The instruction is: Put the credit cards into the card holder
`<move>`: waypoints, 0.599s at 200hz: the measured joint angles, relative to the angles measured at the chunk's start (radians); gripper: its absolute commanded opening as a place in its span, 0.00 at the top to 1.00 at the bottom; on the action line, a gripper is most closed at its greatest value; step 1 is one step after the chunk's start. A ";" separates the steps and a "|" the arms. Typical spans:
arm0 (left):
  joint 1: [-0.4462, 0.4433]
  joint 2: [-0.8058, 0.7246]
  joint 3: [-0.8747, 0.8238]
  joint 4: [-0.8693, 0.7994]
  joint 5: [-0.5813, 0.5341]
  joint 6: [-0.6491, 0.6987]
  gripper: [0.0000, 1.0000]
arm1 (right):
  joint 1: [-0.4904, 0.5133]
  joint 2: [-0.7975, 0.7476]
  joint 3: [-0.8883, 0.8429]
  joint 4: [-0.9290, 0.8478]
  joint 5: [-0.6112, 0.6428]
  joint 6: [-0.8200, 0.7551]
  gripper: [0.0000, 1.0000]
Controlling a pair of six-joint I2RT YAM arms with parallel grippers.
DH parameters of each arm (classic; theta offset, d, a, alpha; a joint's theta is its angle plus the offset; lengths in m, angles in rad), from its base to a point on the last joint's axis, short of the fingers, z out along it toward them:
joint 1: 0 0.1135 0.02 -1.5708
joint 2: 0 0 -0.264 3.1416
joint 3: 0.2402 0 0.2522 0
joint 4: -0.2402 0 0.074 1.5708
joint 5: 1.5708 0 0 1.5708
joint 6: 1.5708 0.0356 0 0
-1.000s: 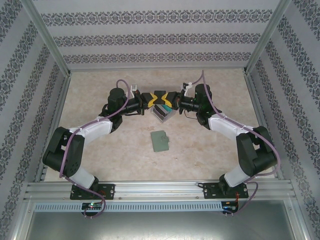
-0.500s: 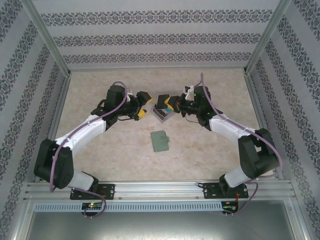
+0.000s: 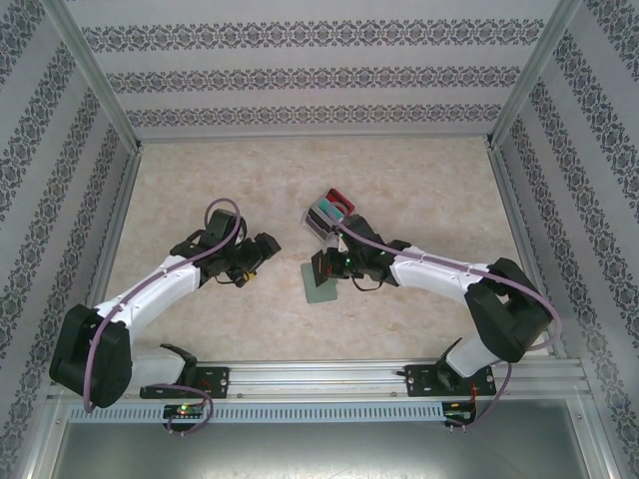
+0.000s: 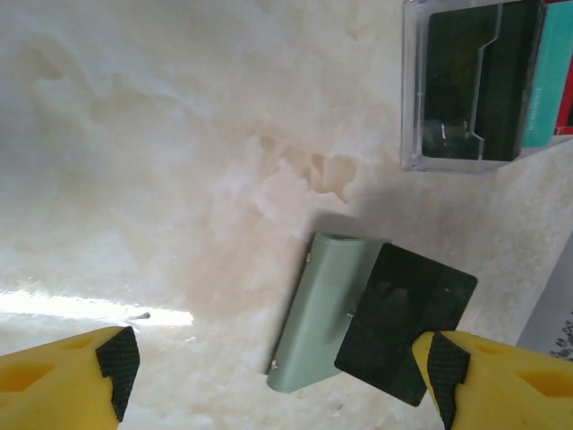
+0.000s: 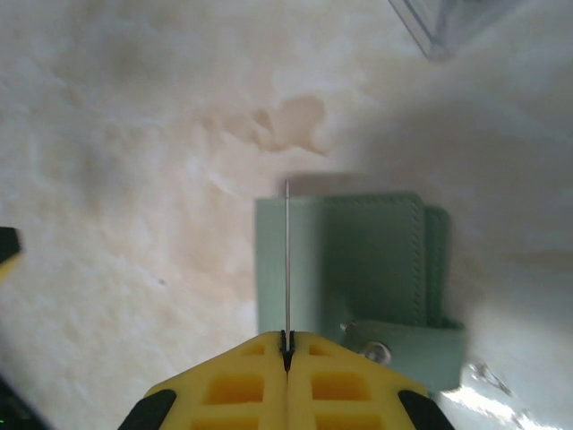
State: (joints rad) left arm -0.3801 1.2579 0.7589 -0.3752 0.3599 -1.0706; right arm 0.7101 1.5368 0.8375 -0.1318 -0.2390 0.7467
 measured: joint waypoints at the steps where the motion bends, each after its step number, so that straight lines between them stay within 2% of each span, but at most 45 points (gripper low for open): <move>1: 0.000 0.000 0.000 0.000 0.000 0.001 0.13 | 0.000 0.000 -0.001 -0.001 0.001 -0.001 1.00; 41: -0.049 0.023 0.077 -0.054 -0.012 0.086 0.12 | -0.026 -0.018 -0.039 -0.021 0.044 -0.025 0.99; 120: -0.231 0.286 0.323 -0.156 -0.064 0.227 0.13 | -0.160 -0.158 -0.171 -0.022 0.006 -0.018 0.96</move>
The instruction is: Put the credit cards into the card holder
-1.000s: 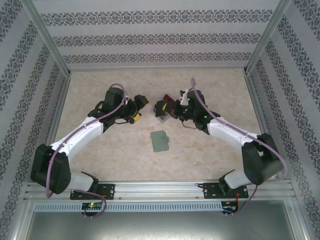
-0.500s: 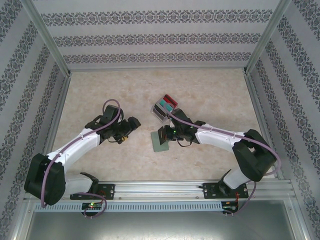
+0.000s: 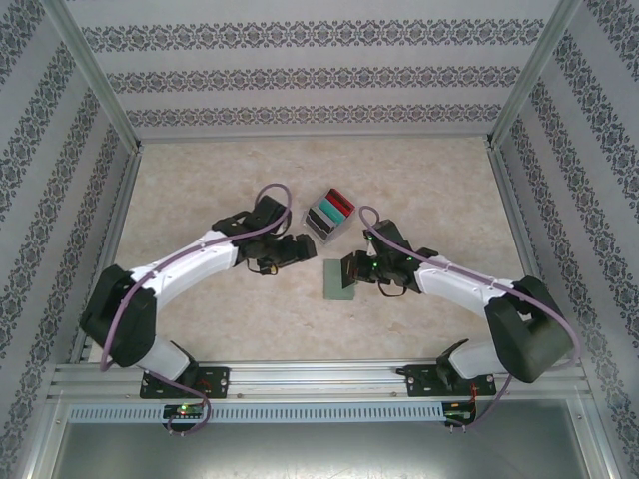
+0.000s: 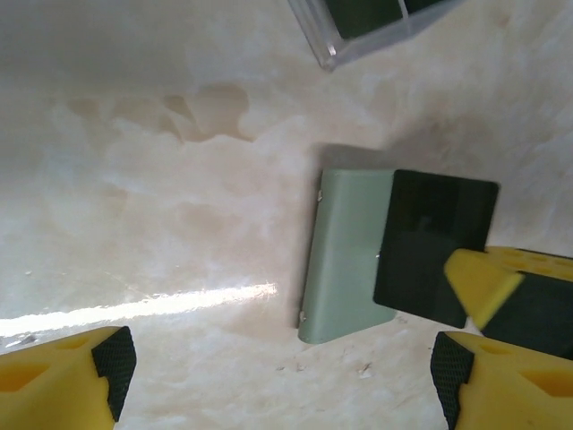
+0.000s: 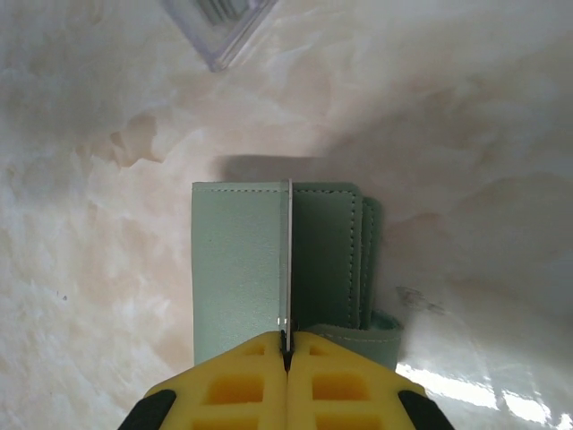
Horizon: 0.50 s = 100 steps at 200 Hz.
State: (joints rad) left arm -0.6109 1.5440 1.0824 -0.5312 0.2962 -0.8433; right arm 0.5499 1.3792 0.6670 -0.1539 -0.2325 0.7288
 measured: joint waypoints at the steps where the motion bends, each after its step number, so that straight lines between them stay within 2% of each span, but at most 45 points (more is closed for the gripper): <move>1: -0.002 0.003 0.002 -0.001 -0.001 0.000 0.13 | -0.001 -0.001 -0.001 0.000 0.000 0.000 0.96; 57: -0.092 0.149 0.118 -0.053 -0.041 0.029 0.17 | -0.053 -0.106 -0.048 -0.042 0.011 0.000 0.93; 100: -0.130 0.224 0.188 -0.084 -0.066 0.038 0.16 | -0.111 -0.162 -0.100 -0.074 0.011 -0.003 0.92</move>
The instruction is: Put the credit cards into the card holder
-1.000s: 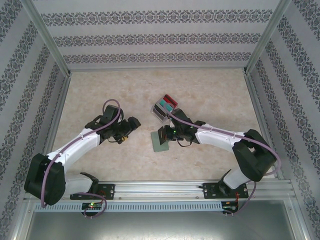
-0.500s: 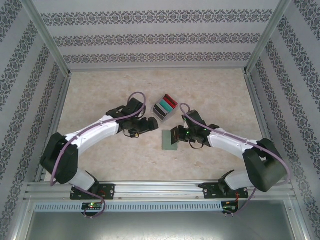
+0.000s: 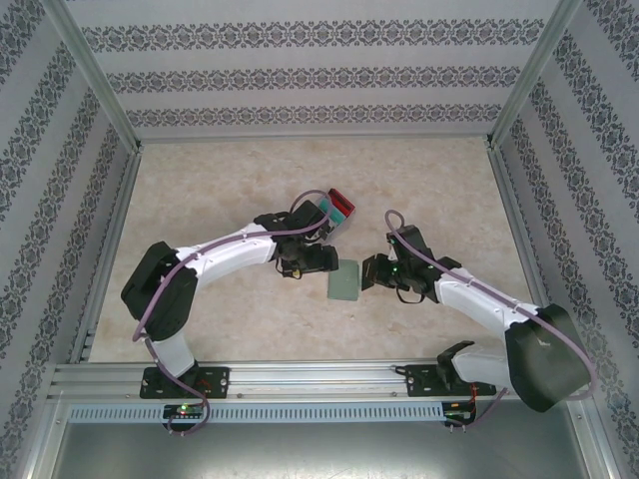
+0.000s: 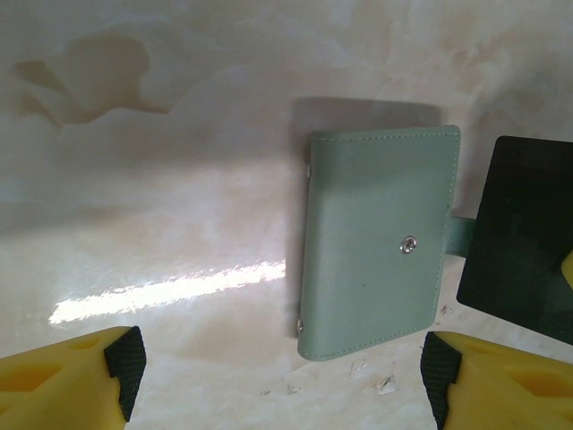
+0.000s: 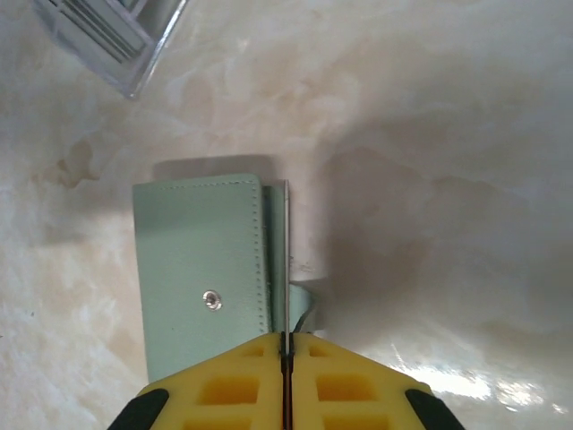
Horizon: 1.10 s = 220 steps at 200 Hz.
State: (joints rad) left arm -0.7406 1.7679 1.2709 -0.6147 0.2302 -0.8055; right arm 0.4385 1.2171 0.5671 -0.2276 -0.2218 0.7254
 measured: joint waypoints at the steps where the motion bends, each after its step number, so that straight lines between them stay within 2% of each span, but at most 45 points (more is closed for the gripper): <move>1: -0.001 0.002 0.002 0.000 0.000 0.000 0.15 | -0.001 0.000 0.000 -0.001 0.000 0.000 0.92; 44: -0.057 0.109 0.163 -0.087 -0.064 0.037 0.07 | -0.050 -0.017 -0.022 -0.035 0.000 -0.010 0.91; 54: -0.071 0.140 0.209 -0.113 -0.085 0.045 0.00 | -0.051 -0.016 -0.032 -0.034 -0.001 -0.011 0.92; 123: -0.138 0.359 0.454 -0.277 -0.198 0.093 0.01 | -0.066 -0.028 -0.075 -0.004 -0.003 -0.010 0.92; 220: -0.144 0.452 0.531 -0.313 -0.197 0.100 0.01 | -0.074 -0.027 -0.091 0.021 -0.003 -0.010 0.92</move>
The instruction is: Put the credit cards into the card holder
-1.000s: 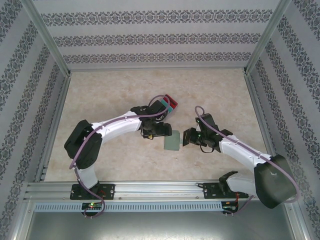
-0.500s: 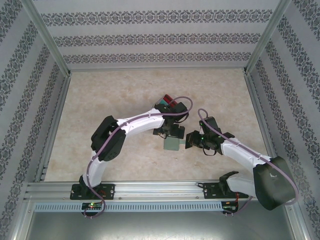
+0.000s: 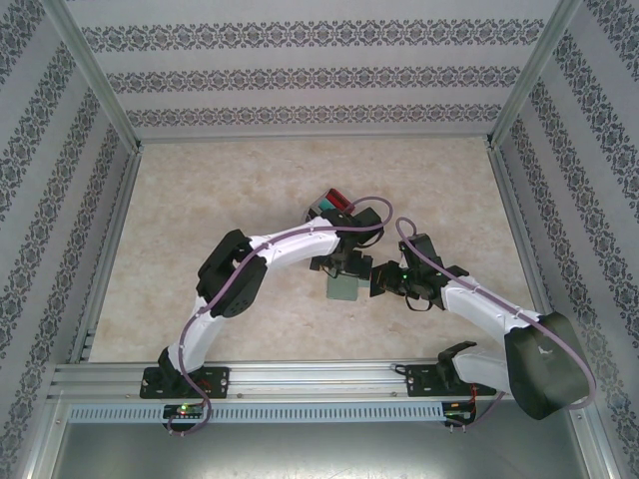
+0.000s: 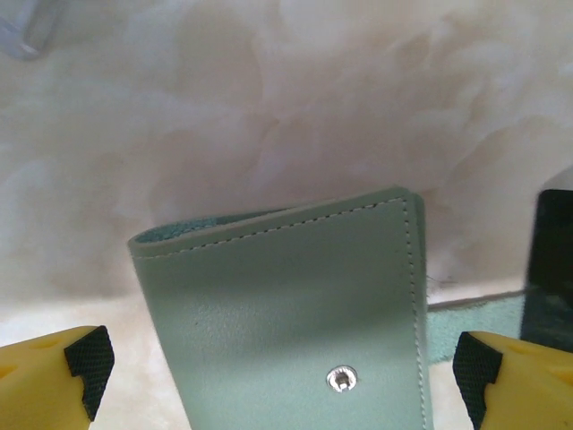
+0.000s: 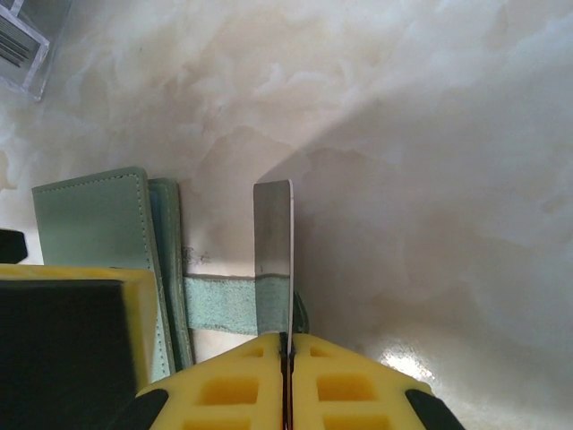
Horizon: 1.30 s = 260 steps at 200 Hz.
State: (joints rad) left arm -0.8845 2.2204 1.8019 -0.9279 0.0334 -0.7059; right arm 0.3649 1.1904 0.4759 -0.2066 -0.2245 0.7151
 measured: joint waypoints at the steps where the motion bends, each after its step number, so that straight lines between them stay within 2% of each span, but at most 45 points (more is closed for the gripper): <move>1: 0.000 0.002 0.000 0.000 0.000 0.000 0.01 | 0.000 0.000 0.000 0.000 0.000 0.000 0.93; 100: -0.006 -0.003 0.001 -0.037 -0.042 -0.001 0.01 | -0.003 0.013 -0.009 0.009 0.021 0.007 0.97; 125: -0.006 -0.058 0.000 -0.061 -0.079 0.000 0.06 | -0.003 0.024 -0.009 0.017 0.026 0.007 0.97; 158: -0.006 -0.119 -0.018 -0.087 -0.124 0.003 0.18 | -0.003 0.030 -0.008 0.023 0.027 0.007 0.97; 181: -0.006 -0.141 -0.050 -0.086 -0.143 -0.001 0.39 | -0.003 0.030 -0.008 0.024 0.027 0.007 0.97; 192: -0.005 -0.159 -0.077 -0.081 -0.144 0.002 0.56 | -0.003 0.030 -0.008 0.024 0.027 0.007 0.97; 210: 0.000 -0.201 -0.127 -0.074 -0.143 0.003 0.77 | -0.003 0.031 -0.006 0.024 0.027 0.006 0.97; 239: 0.024 -0.266 -0.219 -0.050 -0.134 0.002 0.96 | -0.003 0.031 -0.006 0.024 0.026 0.006 0.97; 260: 0.052 -0.307 -0.297 0.002 -0.100 0.003 1.00 | -0.003 0.031 -0.003 0.024 0.025 0.006 0.97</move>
State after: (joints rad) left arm -0.8322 1.9129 1.5051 -0.9264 -0.0662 -0.7029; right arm 0.3618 1.2213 0.4732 -0.1829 -0.1997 0.7208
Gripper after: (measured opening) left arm 0.055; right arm 0.041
